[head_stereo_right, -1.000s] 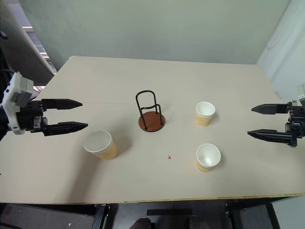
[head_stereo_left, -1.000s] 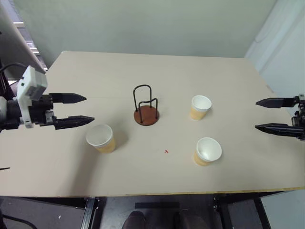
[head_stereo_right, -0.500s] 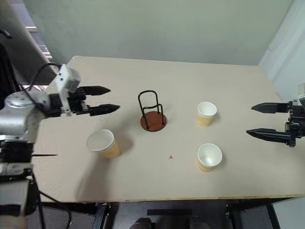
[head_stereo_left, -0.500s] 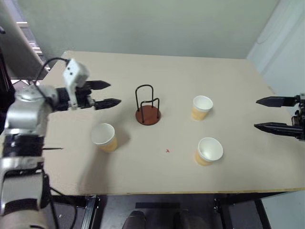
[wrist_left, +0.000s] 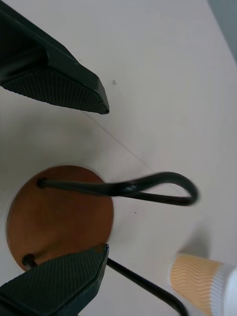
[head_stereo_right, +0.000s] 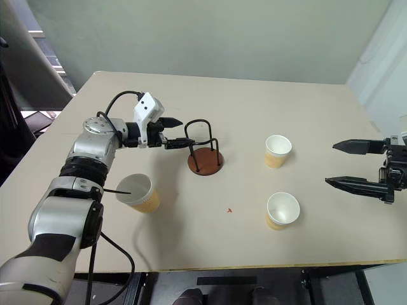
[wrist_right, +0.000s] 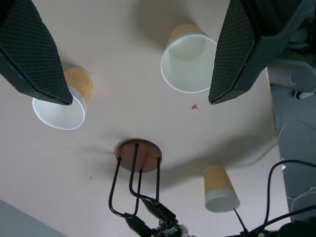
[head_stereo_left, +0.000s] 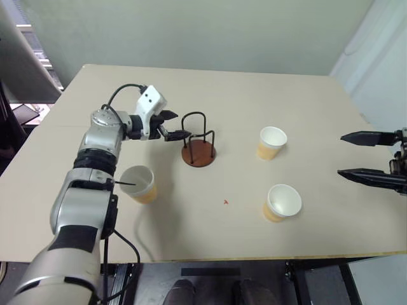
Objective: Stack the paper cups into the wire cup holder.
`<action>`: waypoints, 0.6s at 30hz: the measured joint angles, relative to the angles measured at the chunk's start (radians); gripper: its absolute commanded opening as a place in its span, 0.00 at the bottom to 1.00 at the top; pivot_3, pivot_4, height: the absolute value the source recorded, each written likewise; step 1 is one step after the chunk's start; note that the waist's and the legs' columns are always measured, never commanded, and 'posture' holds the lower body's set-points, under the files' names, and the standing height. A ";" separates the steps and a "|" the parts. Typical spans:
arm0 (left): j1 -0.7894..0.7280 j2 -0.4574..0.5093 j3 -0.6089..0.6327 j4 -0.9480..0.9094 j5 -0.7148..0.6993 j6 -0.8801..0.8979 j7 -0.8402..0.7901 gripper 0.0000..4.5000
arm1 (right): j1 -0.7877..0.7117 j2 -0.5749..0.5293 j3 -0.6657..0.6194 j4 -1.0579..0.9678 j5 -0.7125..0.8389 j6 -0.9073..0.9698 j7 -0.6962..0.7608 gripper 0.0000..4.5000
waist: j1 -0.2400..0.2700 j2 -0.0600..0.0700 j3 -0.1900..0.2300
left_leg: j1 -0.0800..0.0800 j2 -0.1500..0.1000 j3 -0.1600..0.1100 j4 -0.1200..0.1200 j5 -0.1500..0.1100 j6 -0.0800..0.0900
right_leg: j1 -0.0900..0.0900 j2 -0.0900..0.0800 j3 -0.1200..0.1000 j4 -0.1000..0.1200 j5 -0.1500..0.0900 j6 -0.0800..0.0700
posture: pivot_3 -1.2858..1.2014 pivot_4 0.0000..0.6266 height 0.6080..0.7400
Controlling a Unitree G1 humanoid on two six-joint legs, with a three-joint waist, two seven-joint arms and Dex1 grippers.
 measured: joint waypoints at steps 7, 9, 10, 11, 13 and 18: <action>-0.034 -0.051 0.011 0.087 0.039 -0.068 0.056 0.87 | 0.033 0.004 -0.049 -0.049 0.026 0.024 -0.037 1.00 | 0.017 0.000 0.000 | -0.001 -0.002 0.000 0.007 -0.002 0.005 | 0.001 -0.002 0.001 -0.002 0.000 0.004 | 0.52 0.24 1.00; -0.045 -0.059 0.012 0.099 0.043 -0.074 0.059 0.72 | 0.040 0.004 -0.054 -0.057 0.026 0.027 -0.044 1.00 | 0.019 0.000 0.000 | 0.000 -0.002 0.002 0.007 -0.002 0.005 | 0.001 -0.001 0.001 -0.002 0.000 0.004 | 0.52 0.24 1.00; -0.049 -0.065 0.014 0.101 0.044 -0.076 0.058 0.63 | 0.048 0.005 -0.058 -0.062 0.027 0.028 -0.049 1.00 | 0.020 0.000 0.000 | 0.000 -0.002 0.002 0.007 -0.002 0.005 | 0.001 -0.001 0.001 -0.002 0.000 0.004 | 0.52 0.24 1.00; -0.051 -0.071 0.020 0.103 0.044 -0.077 0.057 0.55 | 0.056 0.006 -0.060 -0.067 0.027 0.031 -0.054 1.00 | 0.020 0.000 0.000 | 0.000 -0.002 0.002 0.007 -0.002 0.005 | 0.001 -0.001 0.000 -0.002 0.000 0.004 | 0.52 0.24 1.00; -0.055 -0.081 0.024 0.108 0.044 -0.078 0.058 0.39 | 0.066 0.009 -0.061 -0.073 0.027 0.033 -0.060 1.00 | 0.020 0.000 0.000 | 0.000 -0.002 0.003 0.007 -0.002 0.005 | 0.001 -0.001 0.001 -0.002 0.000 0.004 | 0.52 0.24 1.00; -0.064 -0.096 0.037 0.127 0.043 -0.088 0.069 0.00 | 0.072 0.010 -0.063 -0.075 0.027 0.037 -0.076 1.00 | 0.021 0.000 0.000 | 0.000 -0.002 0.004 0.007 -0.002 0.005 | 0.001 -0.001 0.001 -0.002 0.000 0.005 | 0.52 0.24 1.00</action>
